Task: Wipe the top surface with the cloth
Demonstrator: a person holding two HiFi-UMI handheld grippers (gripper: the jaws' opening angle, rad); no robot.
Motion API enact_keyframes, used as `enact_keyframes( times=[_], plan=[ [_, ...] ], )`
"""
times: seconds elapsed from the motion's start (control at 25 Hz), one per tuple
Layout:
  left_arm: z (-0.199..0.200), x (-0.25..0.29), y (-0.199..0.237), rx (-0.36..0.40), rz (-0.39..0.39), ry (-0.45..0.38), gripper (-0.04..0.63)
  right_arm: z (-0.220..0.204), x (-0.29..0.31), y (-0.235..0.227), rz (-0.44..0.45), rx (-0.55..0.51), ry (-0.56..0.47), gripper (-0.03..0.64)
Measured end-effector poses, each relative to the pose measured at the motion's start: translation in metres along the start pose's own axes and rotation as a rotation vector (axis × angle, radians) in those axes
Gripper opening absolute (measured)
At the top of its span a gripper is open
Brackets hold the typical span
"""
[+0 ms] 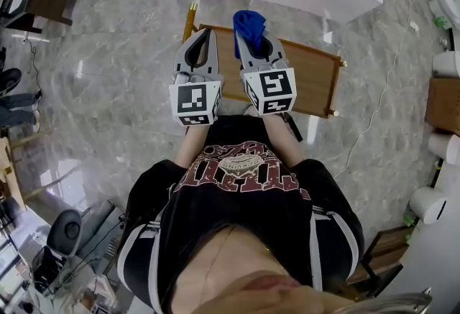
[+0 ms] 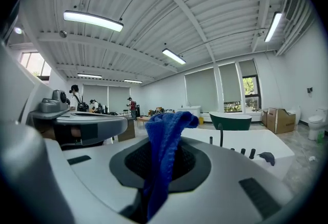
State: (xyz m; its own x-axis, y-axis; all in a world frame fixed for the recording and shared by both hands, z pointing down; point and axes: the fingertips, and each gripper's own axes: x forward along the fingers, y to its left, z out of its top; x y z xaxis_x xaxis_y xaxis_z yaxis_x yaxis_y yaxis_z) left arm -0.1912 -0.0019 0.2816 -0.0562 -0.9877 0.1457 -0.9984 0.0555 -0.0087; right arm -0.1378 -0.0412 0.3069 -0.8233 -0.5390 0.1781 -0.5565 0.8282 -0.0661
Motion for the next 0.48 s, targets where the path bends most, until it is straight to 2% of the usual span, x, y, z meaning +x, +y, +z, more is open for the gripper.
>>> enact_keyframes(
  times=[0.28,0.48],
  plan=[
    [-0.001,0.03,0.039,0.007,-0.122,0.014,0.046,0.006,0.047,0.012,-0.093,0.017,0.011,0.058],
    [-0.02,0.037,0.064,-0.009,-0.178,0.056,0.046,-0.01,0.068,0.021,-0.154,0.03,0.056,0.058]
  ],
)
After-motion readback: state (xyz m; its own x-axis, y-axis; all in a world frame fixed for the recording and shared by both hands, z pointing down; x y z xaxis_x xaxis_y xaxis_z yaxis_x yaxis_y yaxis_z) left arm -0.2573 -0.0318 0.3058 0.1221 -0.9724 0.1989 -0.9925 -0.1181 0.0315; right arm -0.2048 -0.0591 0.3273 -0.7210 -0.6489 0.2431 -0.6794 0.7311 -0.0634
